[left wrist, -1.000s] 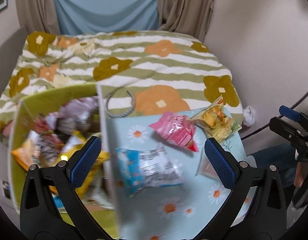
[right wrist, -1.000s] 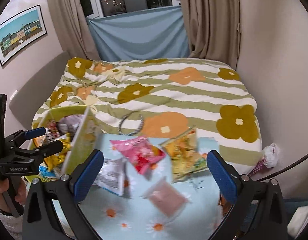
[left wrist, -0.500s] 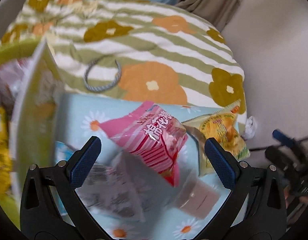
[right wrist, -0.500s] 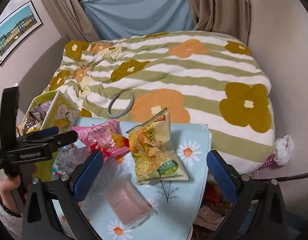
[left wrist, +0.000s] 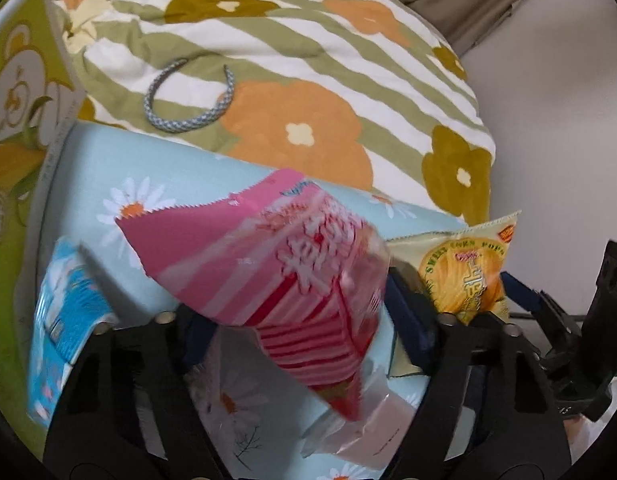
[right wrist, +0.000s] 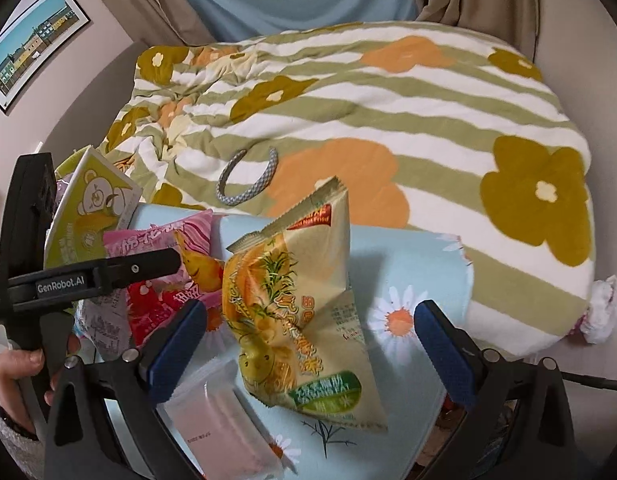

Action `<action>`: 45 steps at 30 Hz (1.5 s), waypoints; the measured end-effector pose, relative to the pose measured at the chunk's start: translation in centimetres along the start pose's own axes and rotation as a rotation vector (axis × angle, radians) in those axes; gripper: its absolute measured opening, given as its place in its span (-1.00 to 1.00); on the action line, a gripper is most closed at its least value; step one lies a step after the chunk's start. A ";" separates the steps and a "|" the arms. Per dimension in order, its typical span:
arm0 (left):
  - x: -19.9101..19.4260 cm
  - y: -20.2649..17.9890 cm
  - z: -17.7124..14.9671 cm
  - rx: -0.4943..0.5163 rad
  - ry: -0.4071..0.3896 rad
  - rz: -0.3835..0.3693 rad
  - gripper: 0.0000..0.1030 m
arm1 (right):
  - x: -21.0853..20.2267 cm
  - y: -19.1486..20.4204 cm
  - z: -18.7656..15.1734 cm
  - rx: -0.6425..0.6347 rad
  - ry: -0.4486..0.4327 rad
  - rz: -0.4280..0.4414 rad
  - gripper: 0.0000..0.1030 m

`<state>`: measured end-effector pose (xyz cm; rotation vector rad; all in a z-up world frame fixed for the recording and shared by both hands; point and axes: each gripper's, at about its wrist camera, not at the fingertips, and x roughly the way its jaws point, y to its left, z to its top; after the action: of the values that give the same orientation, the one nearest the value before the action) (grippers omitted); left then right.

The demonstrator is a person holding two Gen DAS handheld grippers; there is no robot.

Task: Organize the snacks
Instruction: 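Grasp the pink striped bag with the left tool while the right grasps the yellow corn bag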

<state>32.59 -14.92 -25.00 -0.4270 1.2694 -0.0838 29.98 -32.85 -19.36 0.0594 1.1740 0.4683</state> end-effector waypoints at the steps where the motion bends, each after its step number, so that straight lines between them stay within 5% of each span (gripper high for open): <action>1: 0.1 -0.1 -0.1 0.006 0.004 -0.003 0.27 | 0.3 0.0 0.0 -0.003 0.004 0.005 1.00; 18: -2.1 -1.1 -1.2 0.090 -0.028 0.036 0.12 | 2.3 -0.1 0.3 -0.034 0.022 0.043 0.99; 27: -4.2 -1.1 -2.0 0.120 -0.061 0.043 0.12 | 3.4 1.1 0.4 -0.070 0.050 0.069 0.49; 29: -4.5 -1.1 -2.2 0.123 -0.068 0.043 0.12 | 3.1 1.5 0.5 -0.083 0.050 0.066 0.05; 32: -5.2 -1.1 -2.6 0.130 -0.080 0.040 0.12 | 2.7 2.0 0.6 -0.092 0.055 0.062 -0.10; 45: -13.1 -2.3 -3.9 0.226 -0.222 0.015 0.12 | -3.8 5.5 1.0 -0.108 -0.058 0.031 -0.12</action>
<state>25.35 -14.22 -13.26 -0.2251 1.0308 -0.1614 27.90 -29.12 -14.06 -0.0020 1.0908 0.5538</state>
